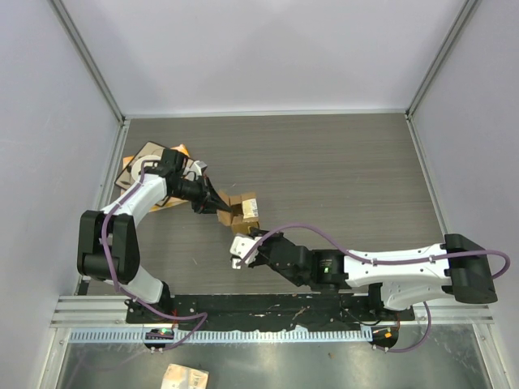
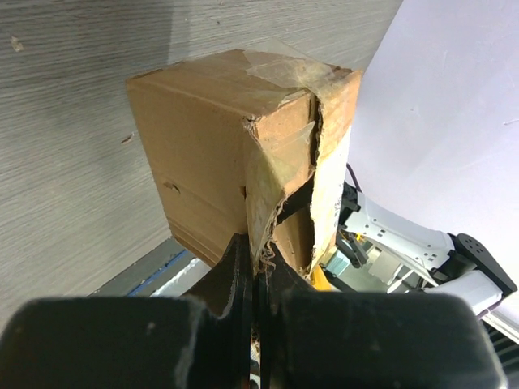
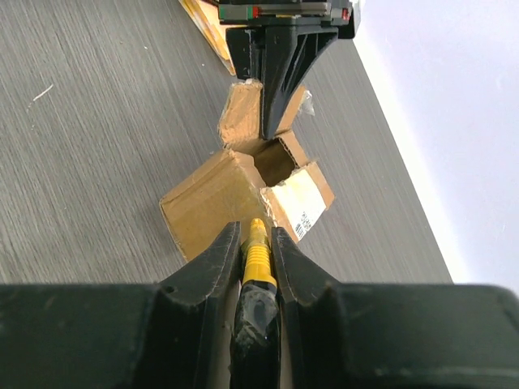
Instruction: Unpack the express box
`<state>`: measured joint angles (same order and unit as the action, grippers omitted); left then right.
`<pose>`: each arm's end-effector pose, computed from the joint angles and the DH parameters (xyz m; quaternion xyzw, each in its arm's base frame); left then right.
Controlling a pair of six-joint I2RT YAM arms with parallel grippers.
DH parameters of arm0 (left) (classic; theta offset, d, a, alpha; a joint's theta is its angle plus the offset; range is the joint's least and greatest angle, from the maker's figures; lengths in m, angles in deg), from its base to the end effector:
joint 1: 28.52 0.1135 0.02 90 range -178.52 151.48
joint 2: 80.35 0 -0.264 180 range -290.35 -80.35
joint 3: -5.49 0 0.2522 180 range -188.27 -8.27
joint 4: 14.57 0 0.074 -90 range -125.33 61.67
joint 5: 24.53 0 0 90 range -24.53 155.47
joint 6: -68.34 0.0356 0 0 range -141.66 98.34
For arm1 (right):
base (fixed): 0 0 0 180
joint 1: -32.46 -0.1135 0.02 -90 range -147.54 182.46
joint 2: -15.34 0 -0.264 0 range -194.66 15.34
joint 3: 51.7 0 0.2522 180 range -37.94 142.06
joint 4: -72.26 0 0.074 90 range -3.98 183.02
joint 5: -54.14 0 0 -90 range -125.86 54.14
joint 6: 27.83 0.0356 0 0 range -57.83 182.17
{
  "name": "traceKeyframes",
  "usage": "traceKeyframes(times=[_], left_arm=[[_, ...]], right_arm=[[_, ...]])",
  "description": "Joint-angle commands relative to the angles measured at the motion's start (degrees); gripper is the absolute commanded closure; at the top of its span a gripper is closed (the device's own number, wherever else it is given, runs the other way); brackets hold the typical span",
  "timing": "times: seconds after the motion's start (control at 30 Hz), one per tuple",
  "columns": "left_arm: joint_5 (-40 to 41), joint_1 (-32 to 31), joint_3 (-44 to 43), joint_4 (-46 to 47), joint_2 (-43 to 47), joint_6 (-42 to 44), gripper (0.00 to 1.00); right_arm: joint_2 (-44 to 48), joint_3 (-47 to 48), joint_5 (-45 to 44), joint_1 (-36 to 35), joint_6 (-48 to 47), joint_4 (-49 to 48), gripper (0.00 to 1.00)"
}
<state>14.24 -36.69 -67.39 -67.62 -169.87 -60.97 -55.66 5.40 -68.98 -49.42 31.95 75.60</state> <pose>0.2859 -0.0691 0.2150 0.1648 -0.8755 0.4535 0.0258 0.0585 0.2725 0.2718 -0.5457 0.5712 0.0412 0.6117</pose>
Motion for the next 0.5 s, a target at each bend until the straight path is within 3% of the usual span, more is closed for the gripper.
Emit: traceKeyframes(times=[0.0, 0.47], left_arm=[[-4.4, 0.3, -1.0, -0.1, -0.2, -1.4, 0.99], [-6.6, 0.3, 0.7, 1.1, 1.3, -2.7, 0.99]], right_arm=[[0.0, 3.8, 2.8, -0.4, -3.7, -4.1, 0.99], [-3.4, 7.6, 5.4, -0.5, -9.0, -2.0, 0.99]])
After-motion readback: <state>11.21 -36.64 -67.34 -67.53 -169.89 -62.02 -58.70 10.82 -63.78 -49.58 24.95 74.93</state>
